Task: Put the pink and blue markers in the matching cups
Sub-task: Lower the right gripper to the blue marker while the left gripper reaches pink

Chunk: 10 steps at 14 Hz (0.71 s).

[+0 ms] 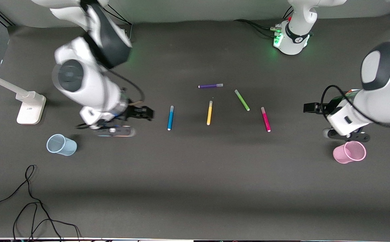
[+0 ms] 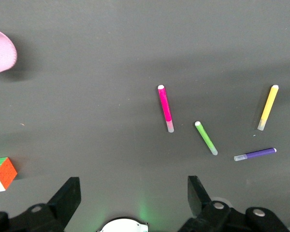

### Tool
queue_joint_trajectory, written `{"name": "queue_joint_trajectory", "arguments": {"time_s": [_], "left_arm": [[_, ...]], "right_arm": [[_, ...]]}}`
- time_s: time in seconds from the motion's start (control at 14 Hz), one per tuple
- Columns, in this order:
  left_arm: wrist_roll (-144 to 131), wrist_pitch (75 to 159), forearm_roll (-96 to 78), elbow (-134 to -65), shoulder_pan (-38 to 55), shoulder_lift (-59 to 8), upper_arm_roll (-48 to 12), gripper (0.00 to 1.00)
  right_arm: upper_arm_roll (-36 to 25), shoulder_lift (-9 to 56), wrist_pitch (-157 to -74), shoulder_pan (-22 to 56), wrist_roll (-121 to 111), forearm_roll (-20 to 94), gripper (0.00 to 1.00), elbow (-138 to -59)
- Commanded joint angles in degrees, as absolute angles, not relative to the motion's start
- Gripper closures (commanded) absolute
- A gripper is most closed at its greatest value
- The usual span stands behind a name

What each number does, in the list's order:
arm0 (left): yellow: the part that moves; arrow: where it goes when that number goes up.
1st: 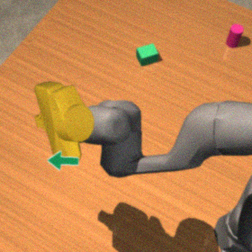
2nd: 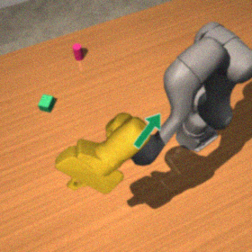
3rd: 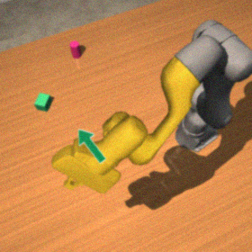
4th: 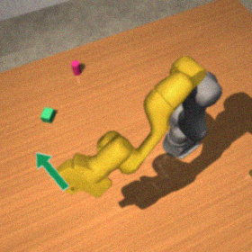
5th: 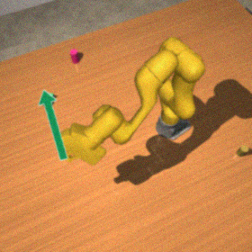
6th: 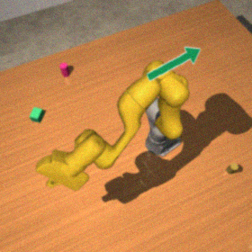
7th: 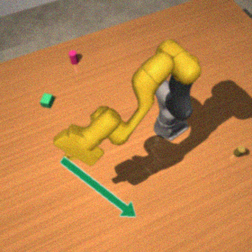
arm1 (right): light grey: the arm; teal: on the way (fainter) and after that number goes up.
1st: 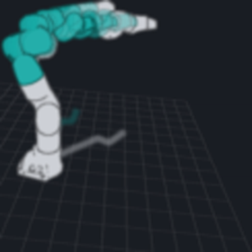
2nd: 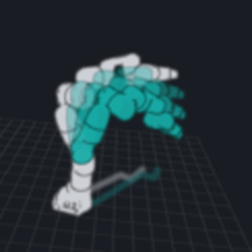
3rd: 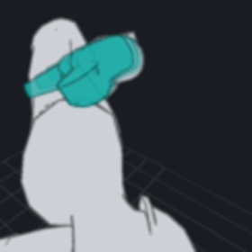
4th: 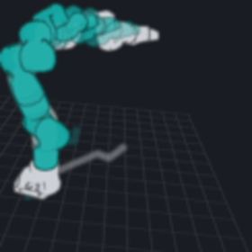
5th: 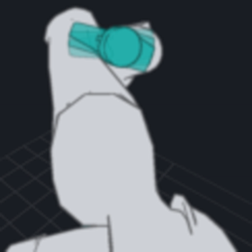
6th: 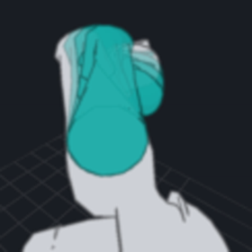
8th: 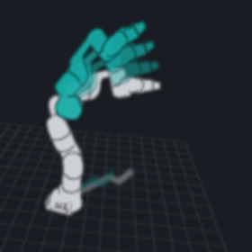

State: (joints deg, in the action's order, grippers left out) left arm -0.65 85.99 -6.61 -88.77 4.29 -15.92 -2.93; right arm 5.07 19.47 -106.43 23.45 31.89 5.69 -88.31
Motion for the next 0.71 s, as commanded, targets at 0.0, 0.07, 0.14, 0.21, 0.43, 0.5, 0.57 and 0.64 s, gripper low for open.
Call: {"name": "queue_joint_trajectory", "arguments": {"time_s": [0.0,0.07,0.14,0.21,0.43,0.5,0.57,0.64], "left_arm": [[-1.6,86.0,-8.7,-87.9,4.7,-20.0,-2.7,0.02],[-2.8,86.0,-9.0,-87.9,4.7,-21.7,-2.7,0.02],[-3.8,86.2,-9.1,-88.0,4.9,-23.0,-2.7,0.02],[-4.1,87.3,-9.1,-88.8,5.7,-23.8,-2.7,0.02],[-4.4,92.7,-11.2,-94.2,6.3,-24.1,-2.7,0.01],[-4.4,94.9,-12.2,-96.4,6.5,-24.0,-2.7,0.01],[-4.4,97.1,-12.5,-98.1,7.1,-24.0,-2.7,0.01],[-4.5,98.9,-12.6,-99.3,7.6,-24.0,-2.7,0.01]], "right_arm": [[4.7,24.0,-110.0,26.6,38.1,2.7,0.00,-86.8],[4.7,25.7,-112.2,27.1,39.8,1.4,0.00,-87.0],[4.7,27.3,-114.1,28.0,40.6,0.5,0.01,-87.4],[4.7,28.6,-115.1,28.4,40.9,0.1,0.01,-88.2],[4.3,29.4,-121.0,28.3,41.2,0.1,0.01,-94.5],[4.3,29.4,-123.3,28.4,41.2,-0.1,0.01,-96.6],[4.3,29.4,-125.4,28.4,41.2,0.1,0.01,-98.7],[4.3,29.4,-127.5,28.4,41.2,0.1,0.01,-100.5]]}}
